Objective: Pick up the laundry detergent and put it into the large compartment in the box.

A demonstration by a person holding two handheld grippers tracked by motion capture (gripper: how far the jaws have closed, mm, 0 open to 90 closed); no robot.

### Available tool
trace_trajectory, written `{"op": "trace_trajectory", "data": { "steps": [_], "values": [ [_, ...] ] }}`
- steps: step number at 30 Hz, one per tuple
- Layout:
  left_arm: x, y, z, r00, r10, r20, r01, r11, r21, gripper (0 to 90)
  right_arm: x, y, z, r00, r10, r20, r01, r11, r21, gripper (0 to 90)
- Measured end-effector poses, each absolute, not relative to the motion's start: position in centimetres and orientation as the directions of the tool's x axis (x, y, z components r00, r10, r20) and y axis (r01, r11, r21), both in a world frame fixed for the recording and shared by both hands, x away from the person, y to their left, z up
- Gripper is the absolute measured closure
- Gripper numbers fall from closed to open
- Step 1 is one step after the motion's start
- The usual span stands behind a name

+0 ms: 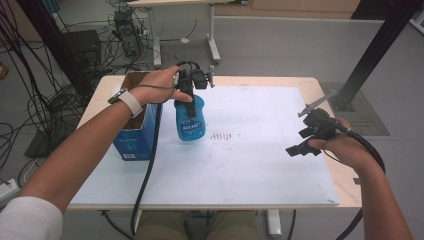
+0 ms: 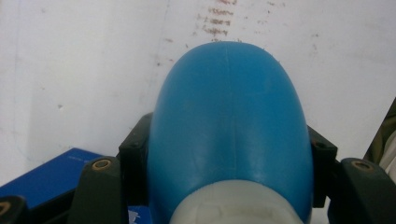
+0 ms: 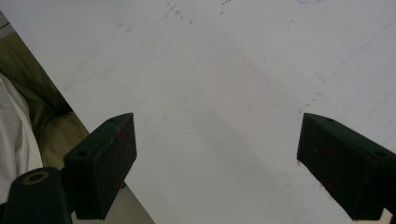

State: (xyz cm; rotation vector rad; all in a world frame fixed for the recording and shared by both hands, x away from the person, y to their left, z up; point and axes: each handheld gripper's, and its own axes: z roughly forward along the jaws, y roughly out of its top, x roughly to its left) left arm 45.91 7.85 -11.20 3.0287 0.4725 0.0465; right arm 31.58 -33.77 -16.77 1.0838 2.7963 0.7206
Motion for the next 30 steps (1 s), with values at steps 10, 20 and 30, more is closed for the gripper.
{"op": "trace_trajectory", "data": {
  "steps": [10, 20, 30],
  "values": [
    [44.6, 8.1, -8.3, 0.908, 0.418, 0.039, 0.413, -0.906, 0.089, 37.9, 31.6, -33.5, -16.5, -0.766, 0.634, 0.103, 0.603, 0.655, 0.456, 12.0],
    [43.9, 9.2, -5.3, 0.868, 0.495, 0.032, 0.491, -0.867, 0.089, 37.9, 31.9, -32.7, -16.2, -0.780, 0.618, 0.097, 0.586, 0.668, 0.458, 12.0],
    [43.9, 10.2, -2.5, 0.793, 0.608, 0.037, 0.604, -0.792, 0.083, 37.9, 32.4, -32.1, -16.1, -0.795, 0.601, 0.089, 0.566, 0.680, 0.466, 12.0]
  ]
}}
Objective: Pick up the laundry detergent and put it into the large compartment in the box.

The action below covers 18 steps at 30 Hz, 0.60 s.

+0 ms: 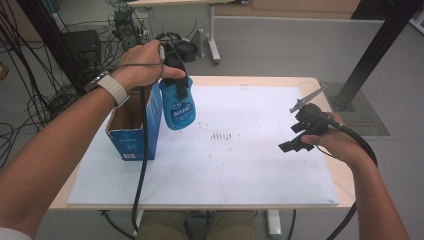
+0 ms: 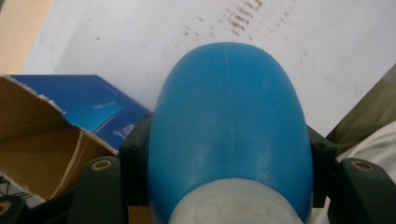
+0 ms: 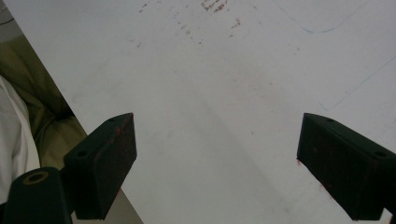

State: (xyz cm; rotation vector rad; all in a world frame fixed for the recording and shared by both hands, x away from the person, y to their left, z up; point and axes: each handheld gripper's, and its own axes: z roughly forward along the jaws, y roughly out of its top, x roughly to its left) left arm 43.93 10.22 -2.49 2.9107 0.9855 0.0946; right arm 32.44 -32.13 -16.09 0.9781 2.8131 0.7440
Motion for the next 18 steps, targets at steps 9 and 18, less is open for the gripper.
{"op": "trace_trajectory", "data": {
  "steps": [9, 18],
  "values": [
    [44.0, 10.8, -0.6, 0.720, 0.692, 0.053, 0.688, -0.722, 0.067, 37.8, 32.6, -31.9, -15.9, -0.799, 0.596, 0.082, 0.558, 0.682, 0.473, 12.0],
    [43.8, 11.4, 0.9, 0.617, 0.785, 0.049, 0.781, -0.619, 0.087, 37.8, 32.6, -31.9, -15.8, -0.807, 0.585, 0.076, 0.542, 0.685, 0.486, 12.0]
  ]
}}
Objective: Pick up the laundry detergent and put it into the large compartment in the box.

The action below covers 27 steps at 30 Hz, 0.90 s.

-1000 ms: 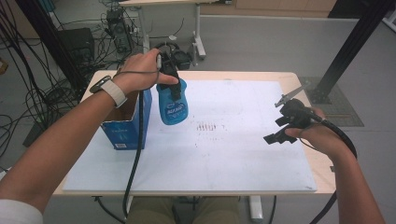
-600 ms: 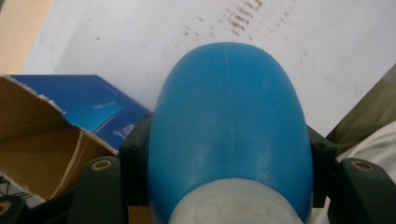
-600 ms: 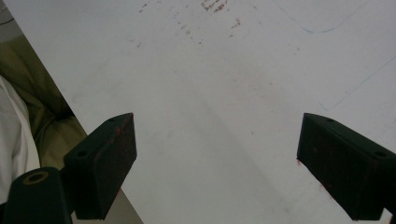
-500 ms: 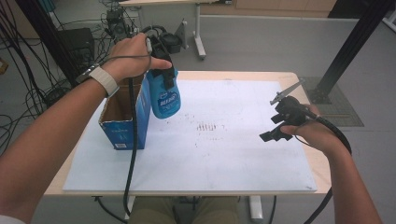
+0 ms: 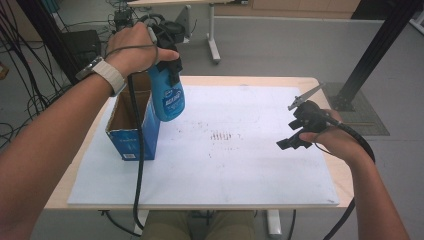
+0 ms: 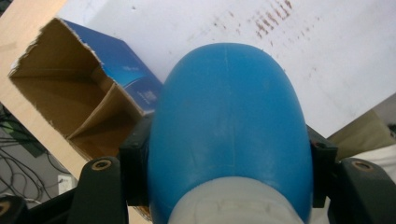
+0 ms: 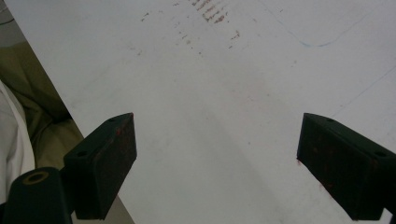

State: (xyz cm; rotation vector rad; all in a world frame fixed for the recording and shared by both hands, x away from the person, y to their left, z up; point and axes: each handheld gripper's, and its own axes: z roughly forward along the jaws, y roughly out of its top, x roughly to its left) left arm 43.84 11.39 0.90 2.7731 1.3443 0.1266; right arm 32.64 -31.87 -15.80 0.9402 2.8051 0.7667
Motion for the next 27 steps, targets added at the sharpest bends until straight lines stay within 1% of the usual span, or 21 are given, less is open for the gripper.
{"op": "trace_trajectory", "data": {
  "steps": [4, 7, 14, 22, 27],
  "values": [
    [43.9, 12.1, 1.4, 0.578, 0.816, 0.037, 0.810, -0.578, 0.100, 37.8, 32.8, -31.9, -15.9, -0.814, 0.576, 0.077, 0.533, 0.688, 0.492, 12.0],
    [44.0, 12.3, 1.7, 0.564, 0.825, 0.035, 0.820, -0.565, 0.094, 37.8, 33.0, -31.9, -16.0, -0.815, 0.574, 0.078, 0.532, 0.689, 0.493, 12.0],
    [43.9, 12.9, 2.7, 0.490, 0.871, 0.029, 0.867, -0.490, 0.092, 37.8, 33.2, -32.0, -16.0, -0.820, 0.568, 0.079, 0.523, 0.685, 0.508, 12.0],
    [43.6, 14.5, 3.8, 0.437, 0.899, 0.015, 0.894, -0.436, 0.105, 37.8, 33.6, -31.7, -16.1, -0.826, 0.558, 0.079, 0.516, 0.692, 0.505, 12.0],
    [43.4, 14.6, 4.4, 0.421, 0.906, 0.033, 0.901, -0.422, 0.095, 37.8, 33.9, -31.4, -16.0, -0.834, 0.547, 0.075, 0.503, 0.698, 0.510, 12.0]
  ]
}}
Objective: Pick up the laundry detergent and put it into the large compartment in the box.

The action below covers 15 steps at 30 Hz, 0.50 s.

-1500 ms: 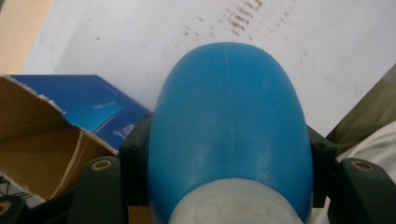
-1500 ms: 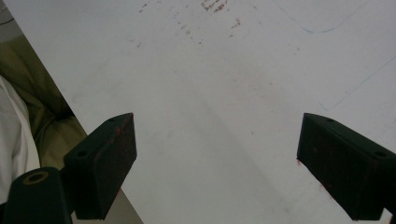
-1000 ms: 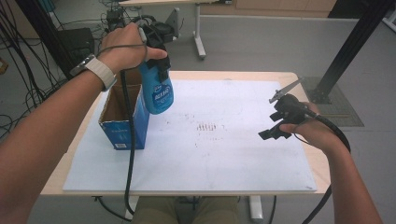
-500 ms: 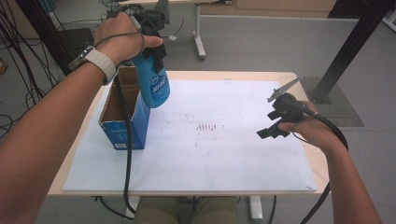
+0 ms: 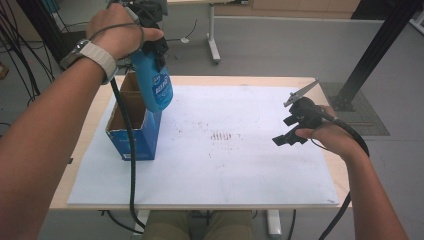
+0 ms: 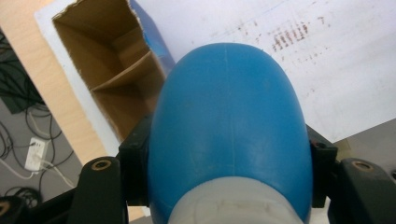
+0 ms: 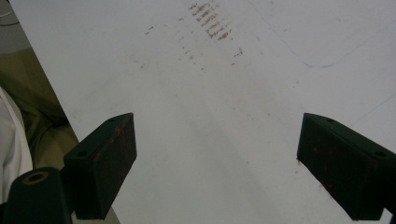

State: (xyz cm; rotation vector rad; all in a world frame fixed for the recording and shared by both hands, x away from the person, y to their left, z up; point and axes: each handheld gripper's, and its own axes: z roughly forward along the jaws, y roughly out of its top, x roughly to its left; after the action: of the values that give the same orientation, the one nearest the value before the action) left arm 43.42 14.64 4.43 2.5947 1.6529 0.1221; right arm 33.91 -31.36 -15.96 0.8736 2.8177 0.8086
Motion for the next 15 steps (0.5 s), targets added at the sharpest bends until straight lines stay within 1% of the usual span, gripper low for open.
{"op": "trace_trajectory", "data": {
  "steps": [15],
  "values": [
    [43.02, 15.60, 5.37, 0.359, 0.933, 0.027, 0.927, -0.360, 0.101, 37.8, 34.27, -31.05, -15.93, -0.848, 0.526, 0.072, 0.481, 0.704, 0.523, 12.0]
  ]
}}
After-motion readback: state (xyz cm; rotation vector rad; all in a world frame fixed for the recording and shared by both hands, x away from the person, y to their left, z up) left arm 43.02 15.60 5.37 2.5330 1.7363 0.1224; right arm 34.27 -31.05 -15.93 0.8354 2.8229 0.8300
